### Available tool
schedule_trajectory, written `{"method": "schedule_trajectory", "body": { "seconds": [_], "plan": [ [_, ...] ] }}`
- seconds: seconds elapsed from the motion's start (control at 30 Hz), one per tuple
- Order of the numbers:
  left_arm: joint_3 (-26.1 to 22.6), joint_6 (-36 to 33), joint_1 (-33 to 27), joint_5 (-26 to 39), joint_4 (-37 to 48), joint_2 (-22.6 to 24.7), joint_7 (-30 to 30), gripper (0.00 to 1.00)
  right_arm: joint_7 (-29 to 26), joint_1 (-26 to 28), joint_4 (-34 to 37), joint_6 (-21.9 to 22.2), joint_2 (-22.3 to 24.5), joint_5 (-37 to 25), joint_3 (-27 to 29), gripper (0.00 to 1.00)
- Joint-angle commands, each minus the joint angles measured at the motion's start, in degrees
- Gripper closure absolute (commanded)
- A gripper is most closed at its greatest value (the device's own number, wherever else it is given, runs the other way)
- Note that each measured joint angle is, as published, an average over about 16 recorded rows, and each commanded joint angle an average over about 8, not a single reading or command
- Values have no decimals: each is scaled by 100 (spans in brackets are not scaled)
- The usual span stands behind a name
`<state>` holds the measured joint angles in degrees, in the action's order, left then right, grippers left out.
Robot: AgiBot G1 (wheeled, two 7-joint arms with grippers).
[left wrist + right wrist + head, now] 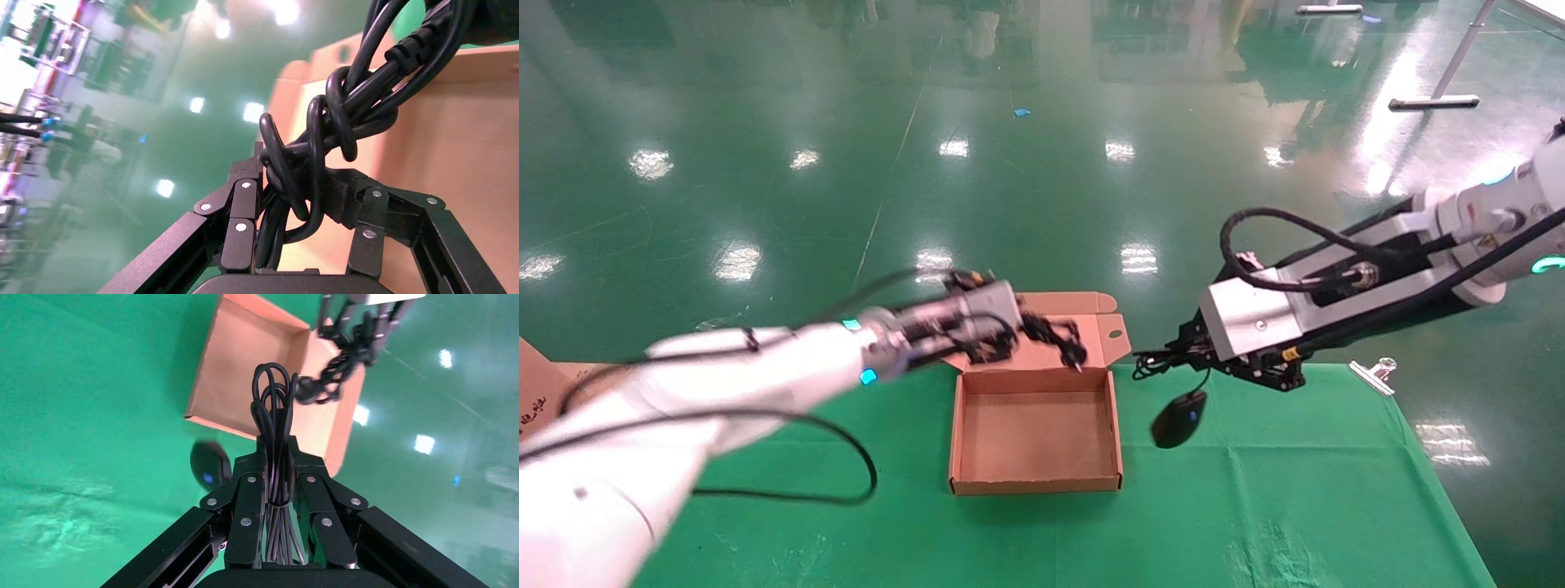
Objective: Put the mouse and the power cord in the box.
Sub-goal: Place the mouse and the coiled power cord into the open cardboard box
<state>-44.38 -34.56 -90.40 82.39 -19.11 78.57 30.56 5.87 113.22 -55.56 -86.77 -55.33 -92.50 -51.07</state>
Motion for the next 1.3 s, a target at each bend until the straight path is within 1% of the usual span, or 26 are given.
{"method": "schedule_trajectory", "body": {
  "seconds": [0.03,0.23,0.27,0.37,0.5,0.53,0.9,1.3],
  "plan": [
    [-213,185,243,30,-288,10,-234,100,108,-81,127,43,7,17,-8,100],
    [-1046,495,562,172,-701,8,-800,100,472,-225,615,169,-86,7,-38,100],
    [-1166,522,593,174,-737,6,-879,96,531,-238,695,185,-106,5,-42,100],
    [-1457,557,635,135,-797,-3,-1066,59,694,-259,919,217,-172,8,-51,100],
    [-1729,588,615,27,-824,-11,-1192,9,876,-260,1173,229,-264,23,-57,100],
    [-1783,605,606,-7,-829,-13,-1209,1,917,-259,1229,229,-286,27,-58,100],
    [-2254,761,524,-365,-839,-20,-1292,0,1179,-205,1578,158,-434,57,-74,100],
    [-2617,869,457,-725,-824,-24,-1268,0,1116,-183,1515,111,-519,53,-99,100]
  ]
}}
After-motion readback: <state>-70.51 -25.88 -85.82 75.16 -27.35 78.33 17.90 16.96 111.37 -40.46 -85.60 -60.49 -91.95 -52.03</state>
